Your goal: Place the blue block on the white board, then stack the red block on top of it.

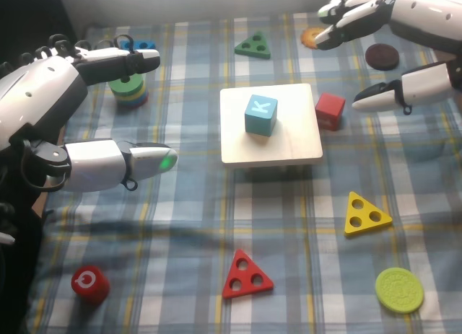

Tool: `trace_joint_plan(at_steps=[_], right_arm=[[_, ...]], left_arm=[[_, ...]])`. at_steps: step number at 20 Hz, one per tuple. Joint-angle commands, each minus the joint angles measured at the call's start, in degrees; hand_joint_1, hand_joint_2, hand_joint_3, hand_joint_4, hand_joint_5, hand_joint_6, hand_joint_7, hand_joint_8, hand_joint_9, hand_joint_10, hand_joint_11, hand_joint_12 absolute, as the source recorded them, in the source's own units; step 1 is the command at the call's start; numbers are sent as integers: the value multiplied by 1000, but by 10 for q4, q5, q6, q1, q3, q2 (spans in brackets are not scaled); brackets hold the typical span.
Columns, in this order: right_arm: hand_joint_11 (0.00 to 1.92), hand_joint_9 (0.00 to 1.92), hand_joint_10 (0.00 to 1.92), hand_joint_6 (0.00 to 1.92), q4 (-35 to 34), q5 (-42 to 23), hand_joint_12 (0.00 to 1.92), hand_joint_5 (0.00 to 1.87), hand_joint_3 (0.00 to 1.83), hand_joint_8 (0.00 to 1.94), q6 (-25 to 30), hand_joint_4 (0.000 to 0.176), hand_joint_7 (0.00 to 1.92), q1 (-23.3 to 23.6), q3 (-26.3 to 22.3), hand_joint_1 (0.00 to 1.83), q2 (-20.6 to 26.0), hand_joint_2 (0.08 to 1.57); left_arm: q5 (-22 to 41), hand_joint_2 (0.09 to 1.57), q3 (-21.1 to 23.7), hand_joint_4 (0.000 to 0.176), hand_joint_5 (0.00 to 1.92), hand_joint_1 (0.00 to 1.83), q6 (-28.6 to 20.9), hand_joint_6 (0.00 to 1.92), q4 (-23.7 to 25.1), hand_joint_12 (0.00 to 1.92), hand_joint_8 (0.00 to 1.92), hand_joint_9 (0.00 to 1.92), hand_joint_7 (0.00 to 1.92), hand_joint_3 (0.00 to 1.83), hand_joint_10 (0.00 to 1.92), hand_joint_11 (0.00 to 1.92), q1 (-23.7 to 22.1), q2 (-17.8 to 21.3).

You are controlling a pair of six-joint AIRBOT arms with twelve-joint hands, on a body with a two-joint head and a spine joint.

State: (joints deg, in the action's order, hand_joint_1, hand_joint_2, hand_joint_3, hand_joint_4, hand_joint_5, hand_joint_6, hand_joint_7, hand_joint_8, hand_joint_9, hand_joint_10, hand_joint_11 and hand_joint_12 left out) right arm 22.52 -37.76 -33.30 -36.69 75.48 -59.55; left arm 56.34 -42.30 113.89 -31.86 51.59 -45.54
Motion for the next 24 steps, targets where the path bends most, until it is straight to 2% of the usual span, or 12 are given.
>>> trace_joint_plan(at_steps=[1,3,5,8,9,10,12,13,19,21,23,24], right_arm=[[108,469,2,0,-21,-49,816,684,0,0,-5,0,510,6,3,857,-5,926],[137,465,2,2,-22,-25,775,681,0,0,-21,6,494,6,10,861,-13,923],[121,471,4,2,-24,-6,771,682,0,3,-30,0,502,6,15,879,-16,918],[64,460,0,0,-23,15,876,680,1,0,-33,8,496,5,27,913,-27,916],[85,476,6,1,-23,22,889,684,1,2,-35,13,502,5,32,918,-32,916],[133,510,20,1,-18,30,916,683,2,5,-37,7,510,5,35,920,-36,920],[147,521,21,0,-4,45,926,676,2,0,-37,17,500,5,42,915,-44,921],[141,520,18,0,-1,49,928,678,2,0,-37,21,499,5,44,925,-47,923],[23,464,0,0,13,66,966,685,0,1,-37,35,501,6,57,928,-67,938],[0,446,0,0,17,66,946,686,0,0,-37,37,484,9,57,923,-69,935],[1,451,3,0,22,66,944,680,0,2,-37,39,487,14,57,921,-72,931],[0,467,5,0,22,66,1006,673,0,1,-37,49,486,15,57,922,-72,931]], left_arm=[[68,881,0,103,483,775,-4,0,20,718,1,356,478,0,3,0,-5,1],[68,885,1,108,479,758,-4,0,20,683,1,353,473,0,1,0,-5,1],[68,887,1,113,475,757,-4,0,20,680,0,345,468,1,0,0,-5,1],[68,889,1,92,487,751,-4,2,20,697,0,344,464,1,0,0,-5,1],[68,890,1,99,480,747,-4,2,20,649,0,340,466,1,0,0,-4,1],[68,888,1,92,488,753,-4,2,20,608,0,340,467,0,0,0,-4,1],[68,891,1,98,478,749,-4,0,21,568,0,338,466,1,0,0,-4,0],[68,891,1,90,485,745,-4,3,21,568,1,342,468,1,2,0,-4,0],[67,882,1,99,487,747,-4,1,21,602,1,353,475,0,3,0,-4,-1],[67,885,1,96,488,747,-4,1,22,604,2,355,479,1,4,0,-4,-1],[67,887,0,107,475,741,-4,0,22,565,0,344,468,1,0,0,-4,-2],[67,887,0,106,475,746,-4,0,22,562,0,343,467,1,0,0,-4,-2]])
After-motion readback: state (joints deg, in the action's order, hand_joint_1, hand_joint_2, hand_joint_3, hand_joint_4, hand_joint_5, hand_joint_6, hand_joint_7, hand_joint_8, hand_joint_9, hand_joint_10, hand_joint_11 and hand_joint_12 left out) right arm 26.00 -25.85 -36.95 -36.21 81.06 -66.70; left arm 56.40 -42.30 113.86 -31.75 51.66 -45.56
